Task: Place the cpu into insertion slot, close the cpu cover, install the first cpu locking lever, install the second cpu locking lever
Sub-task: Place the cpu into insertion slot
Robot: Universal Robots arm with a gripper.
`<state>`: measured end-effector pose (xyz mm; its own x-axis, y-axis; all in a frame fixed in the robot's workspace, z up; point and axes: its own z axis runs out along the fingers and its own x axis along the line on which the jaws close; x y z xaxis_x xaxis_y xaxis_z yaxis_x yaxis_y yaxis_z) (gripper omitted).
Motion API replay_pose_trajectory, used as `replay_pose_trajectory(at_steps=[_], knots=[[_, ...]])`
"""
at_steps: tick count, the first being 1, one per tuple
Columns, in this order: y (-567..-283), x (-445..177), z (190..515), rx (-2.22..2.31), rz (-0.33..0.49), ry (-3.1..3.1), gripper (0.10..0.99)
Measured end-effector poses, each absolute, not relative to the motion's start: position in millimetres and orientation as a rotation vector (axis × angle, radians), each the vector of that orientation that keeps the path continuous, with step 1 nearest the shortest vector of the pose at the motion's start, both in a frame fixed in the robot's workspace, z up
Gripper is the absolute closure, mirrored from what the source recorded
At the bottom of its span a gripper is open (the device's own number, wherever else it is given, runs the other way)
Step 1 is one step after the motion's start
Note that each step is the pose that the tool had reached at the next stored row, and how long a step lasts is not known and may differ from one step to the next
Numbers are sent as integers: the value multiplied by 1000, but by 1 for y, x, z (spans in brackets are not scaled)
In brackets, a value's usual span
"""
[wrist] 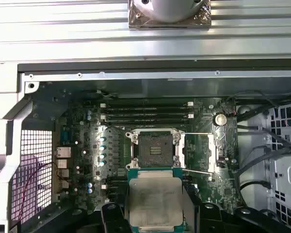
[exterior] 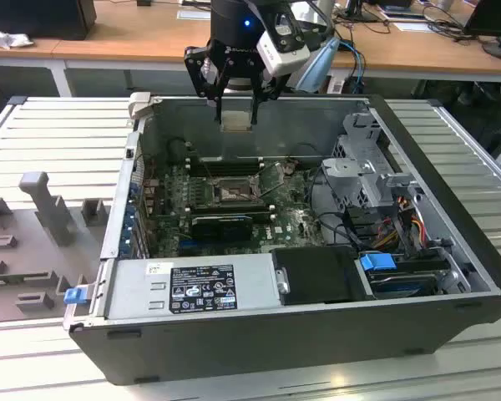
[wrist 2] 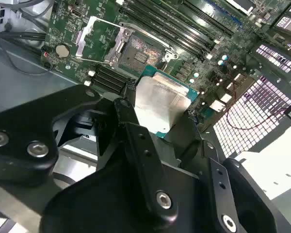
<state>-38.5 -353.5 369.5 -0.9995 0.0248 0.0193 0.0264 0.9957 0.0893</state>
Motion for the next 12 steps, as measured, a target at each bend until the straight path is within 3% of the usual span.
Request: replay_pose_trajectory(at_steps=[12], knots=[[-354,-38,368,-180,-141,-3116,553]])
